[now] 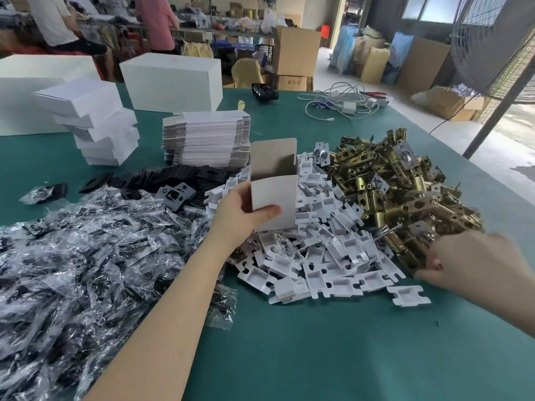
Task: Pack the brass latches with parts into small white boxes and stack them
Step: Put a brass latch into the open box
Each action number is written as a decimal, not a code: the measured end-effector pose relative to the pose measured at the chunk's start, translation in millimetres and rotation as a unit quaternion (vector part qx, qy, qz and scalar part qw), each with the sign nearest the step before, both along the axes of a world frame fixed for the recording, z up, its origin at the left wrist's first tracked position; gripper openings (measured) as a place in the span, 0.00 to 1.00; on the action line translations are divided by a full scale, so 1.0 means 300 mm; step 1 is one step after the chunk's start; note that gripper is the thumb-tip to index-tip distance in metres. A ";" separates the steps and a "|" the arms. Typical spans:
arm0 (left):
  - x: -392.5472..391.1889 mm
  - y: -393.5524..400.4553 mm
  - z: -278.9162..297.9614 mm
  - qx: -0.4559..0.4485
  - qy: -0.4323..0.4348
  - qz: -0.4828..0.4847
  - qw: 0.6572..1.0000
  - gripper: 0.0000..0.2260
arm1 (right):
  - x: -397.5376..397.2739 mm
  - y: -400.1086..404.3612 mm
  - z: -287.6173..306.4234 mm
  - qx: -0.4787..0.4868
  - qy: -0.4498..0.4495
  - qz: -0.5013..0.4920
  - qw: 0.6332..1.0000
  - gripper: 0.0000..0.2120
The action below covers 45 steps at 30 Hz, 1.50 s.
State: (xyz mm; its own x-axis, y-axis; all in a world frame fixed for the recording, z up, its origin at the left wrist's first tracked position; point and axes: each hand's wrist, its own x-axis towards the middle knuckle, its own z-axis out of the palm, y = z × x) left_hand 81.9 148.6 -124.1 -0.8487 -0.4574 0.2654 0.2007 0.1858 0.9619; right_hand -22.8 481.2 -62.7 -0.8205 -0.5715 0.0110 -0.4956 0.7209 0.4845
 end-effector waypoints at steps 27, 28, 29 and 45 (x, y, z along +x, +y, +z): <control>-0.005 -0.003 -0.012 0.006 0.002 -0.008 1.000 0.22 | 0.022 -0.309 0.464 -0.403 -0.017 0.205 0.892 0.12; -0.005 -0.004 -0.012 0.001 0.003 -0.008 1.000 0.22 | 0.038 -0.338 0.492 -0.435 -0.035 0.241 0.867 0.11; -0.005 -0.004 -0.013 -0.002 0.003 -0.007 1.000 0.22 | 0.052 -0.366 0.509 -0.457 -0.061 0.271 0.845 0.10; -0.007 -0.006 -0.008 -0.018 -0.009 0.008 1.000 0.20 | 0.056 -0.654 0.537 -0.200 -0.103 0.356 0.907 0.10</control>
State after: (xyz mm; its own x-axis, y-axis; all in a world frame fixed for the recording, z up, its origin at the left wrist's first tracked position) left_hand 79.8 146.8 -126.6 -0.8458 -0.4619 0.2669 0.1801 0.2238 0.9579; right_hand -6.1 284.9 98.4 -0.2535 -0.9414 0.2228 -0.9548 0.2804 0.0987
